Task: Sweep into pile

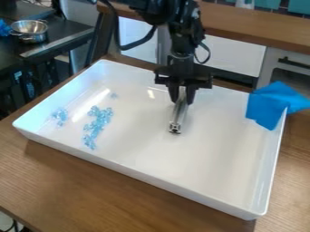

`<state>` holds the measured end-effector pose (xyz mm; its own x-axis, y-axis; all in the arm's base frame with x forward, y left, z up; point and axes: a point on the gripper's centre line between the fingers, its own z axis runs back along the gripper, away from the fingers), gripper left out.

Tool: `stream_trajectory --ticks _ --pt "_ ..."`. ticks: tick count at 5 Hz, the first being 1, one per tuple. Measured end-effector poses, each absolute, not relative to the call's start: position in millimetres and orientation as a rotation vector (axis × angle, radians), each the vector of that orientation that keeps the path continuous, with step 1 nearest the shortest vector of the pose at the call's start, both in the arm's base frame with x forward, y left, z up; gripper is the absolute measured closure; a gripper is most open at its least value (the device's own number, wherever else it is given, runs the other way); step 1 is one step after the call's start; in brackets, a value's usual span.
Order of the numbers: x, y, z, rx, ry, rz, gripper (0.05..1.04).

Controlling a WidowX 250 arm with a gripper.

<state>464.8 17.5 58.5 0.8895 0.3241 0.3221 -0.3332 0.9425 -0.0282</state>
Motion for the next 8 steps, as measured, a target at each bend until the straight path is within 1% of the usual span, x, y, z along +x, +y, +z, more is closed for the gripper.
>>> stream_trajectory --ticks 2,3,4,5,6,7,8 --pt "460.7 52.5 58.8 0.019 -0.317 0.418 0.750" --pt "455.7 79.3 64.7 0.028 -0.320 0.506 0.750" --pt "447.6 112.9 76.5 0.053 -0.343 0.713 0.750" --pt "451.3 125.3 79.8 0.061 -0.414 0.953 0.750" --pt "450.5 126.0 71.7 0.048 -0.434 1.023 0.750" --pt "455.9 116.5 73.4 -0.022 -0.437 1.059 0.750" --pt "468.1 110.2 88.4 -0.051 -0.482 1.081 0.750"
